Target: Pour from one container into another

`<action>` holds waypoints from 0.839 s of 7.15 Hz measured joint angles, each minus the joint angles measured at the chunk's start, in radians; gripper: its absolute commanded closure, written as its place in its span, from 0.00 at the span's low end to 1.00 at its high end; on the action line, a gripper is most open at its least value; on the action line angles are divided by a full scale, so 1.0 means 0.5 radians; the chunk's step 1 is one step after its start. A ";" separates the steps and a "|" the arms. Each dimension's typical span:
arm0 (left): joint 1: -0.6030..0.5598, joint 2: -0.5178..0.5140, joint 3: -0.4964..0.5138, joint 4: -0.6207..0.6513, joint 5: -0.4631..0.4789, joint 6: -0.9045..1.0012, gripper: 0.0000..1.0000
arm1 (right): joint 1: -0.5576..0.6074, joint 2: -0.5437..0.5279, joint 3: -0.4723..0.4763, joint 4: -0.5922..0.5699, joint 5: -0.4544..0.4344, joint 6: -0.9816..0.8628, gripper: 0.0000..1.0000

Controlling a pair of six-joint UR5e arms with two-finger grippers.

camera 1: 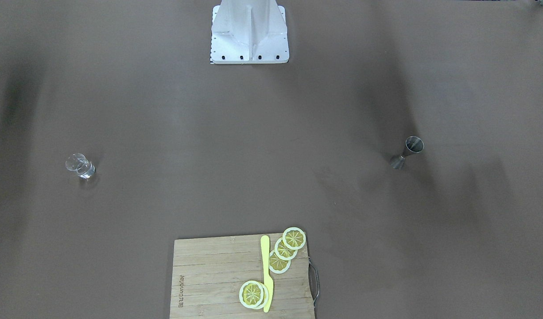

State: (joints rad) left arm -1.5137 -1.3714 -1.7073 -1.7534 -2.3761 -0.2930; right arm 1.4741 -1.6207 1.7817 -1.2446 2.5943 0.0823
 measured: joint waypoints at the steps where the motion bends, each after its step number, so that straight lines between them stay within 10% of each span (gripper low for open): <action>1: 0.000 0.000 -0.002 0.000 0.000 0.000 0.01 | -0.034 -0.006 0.038 0.000 0.060 0.000 0.00; 6: -0.001 0.008 -0.005 0.002 0.000 0.000 0.01 | -0.156 -0.047 0.176 0.107 -0.072 -0.089 0.00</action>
State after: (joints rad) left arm -1.5140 -1.3674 -1.7096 -1.7524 -2.3761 -0.2930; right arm 1.3961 -1.6441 1.8697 -1.1911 2.5583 0.0379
